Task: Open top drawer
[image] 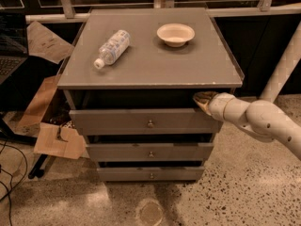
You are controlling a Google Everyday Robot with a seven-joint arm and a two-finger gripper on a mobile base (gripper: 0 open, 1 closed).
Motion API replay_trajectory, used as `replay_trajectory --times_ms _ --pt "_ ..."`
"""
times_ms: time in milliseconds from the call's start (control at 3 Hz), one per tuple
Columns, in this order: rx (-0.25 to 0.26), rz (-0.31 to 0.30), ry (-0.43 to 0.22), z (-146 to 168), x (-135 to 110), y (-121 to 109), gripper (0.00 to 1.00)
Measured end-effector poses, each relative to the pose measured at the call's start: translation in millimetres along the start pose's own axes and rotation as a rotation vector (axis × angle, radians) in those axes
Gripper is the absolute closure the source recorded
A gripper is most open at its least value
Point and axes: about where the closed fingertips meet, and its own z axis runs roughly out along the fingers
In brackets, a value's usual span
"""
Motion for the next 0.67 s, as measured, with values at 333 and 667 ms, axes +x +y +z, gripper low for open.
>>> replay_trajectory --times_ms 333,667 --pt "0.000 -0.001 0.007 1.9 1.1 1.2 1.00" --pt "-0.006 -0.032 0.037 5.6 4.8 0.6 1.00"
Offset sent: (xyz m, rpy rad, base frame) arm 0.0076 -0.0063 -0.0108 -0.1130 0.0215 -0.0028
